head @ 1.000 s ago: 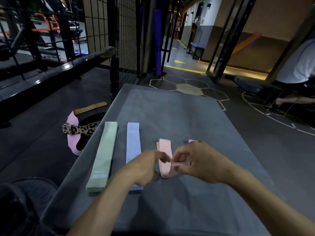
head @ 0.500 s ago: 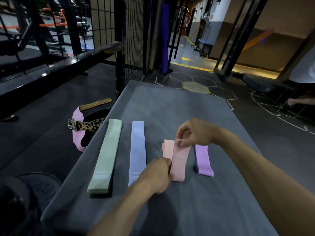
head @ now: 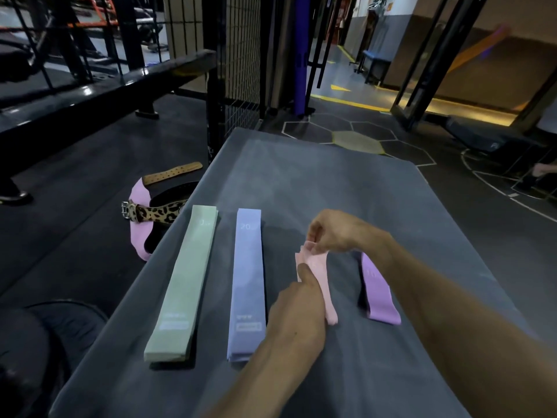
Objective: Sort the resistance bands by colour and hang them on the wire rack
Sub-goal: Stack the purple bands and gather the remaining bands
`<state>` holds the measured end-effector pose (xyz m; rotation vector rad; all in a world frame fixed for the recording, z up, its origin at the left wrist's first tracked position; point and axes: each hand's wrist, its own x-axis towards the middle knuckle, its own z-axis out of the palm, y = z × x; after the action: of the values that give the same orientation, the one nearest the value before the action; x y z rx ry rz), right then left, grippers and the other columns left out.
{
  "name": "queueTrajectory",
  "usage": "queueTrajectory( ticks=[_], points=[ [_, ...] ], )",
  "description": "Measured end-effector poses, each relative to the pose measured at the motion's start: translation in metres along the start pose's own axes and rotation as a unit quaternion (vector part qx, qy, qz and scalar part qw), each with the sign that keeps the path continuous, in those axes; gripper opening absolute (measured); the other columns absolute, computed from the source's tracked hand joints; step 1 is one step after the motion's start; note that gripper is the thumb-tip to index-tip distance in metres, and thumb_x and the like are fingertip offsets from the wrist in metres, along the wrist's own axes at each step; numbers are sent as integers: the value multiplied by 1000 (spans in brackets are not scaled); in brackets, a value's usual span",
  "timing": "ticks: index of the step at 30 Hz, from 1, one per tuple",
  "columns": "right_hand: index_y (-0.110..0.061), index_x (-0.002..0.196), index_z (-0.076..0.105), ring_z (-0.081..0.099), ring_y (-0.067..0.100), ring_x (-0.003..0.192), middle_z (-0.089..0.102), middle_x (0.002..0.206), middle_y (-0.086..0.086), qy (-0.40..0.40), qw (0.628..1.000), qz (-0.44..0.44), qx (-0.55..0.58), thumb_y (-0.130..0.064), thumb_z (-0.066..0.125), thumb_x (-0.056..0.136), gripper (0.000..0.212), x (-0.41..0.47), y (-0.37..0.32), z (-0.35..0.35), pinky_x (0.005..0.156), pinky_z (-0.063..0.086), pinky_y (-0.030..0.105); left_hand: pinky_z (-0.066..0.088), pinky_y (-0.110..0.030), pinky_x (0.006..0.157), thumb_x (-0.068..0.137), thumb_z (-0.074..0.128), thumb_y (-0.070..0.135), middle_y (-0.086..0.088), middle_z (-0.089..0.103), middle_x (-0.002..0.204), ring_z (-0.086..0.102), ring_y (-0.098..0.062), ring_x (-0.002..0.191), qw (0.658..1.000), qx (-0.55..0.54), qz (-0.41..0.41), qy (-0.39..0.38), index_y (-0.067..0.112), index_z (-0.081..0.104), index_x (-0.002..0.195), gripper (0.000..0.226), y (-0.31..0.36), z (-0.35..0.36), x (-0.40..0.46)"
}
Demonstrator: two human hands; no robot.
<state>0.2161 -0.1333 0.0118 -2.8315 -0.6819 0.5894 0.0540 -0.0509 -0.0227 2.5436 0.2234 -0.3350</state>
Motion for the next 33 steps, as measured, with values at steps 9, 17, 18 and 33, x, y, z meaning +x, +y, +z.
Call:
queueTrajectory(
  ticks=[9,17,18,33],
  points=[
    [-20,101,74,64,13,85,73,95,-5,-30,999,19,-5,-21,80,84,18,12,5,7,68,48,21,46,-39,76,96,56,19,-14,61,116,63,-34,104,998,41,29,39,9,33,132,44,-5,13,1],
    [-24,100,75,71,20,95,75,102,-2,-47,999,19,6,-16,75,87,15,15,5,9,77,55,28,40,-33,68,90,58,60,-7,64,112,67,-30,97,993,50,54,88,16,33,121,59,-5,26,-6],
    [-25,97,74,72,22,96,75,104,0,-53,998,21,9,-15,74,88,13,17,4,9,76,57,28,40,-33,68,92,57,58,-7,64,112,67,-30,96,992,62,59,97,15,34,120,56,-4,27,-6],
    [-21,112,68,74,27,82,72,106,9,-87,989,116,29,-13,67,91,22,14,-9,8,71,64,38,48,-35,72,95,53,51,-8,64,116,68,-28,99,987,73,64,129,15,36,124,49,-2,33,-5]
  ],
)
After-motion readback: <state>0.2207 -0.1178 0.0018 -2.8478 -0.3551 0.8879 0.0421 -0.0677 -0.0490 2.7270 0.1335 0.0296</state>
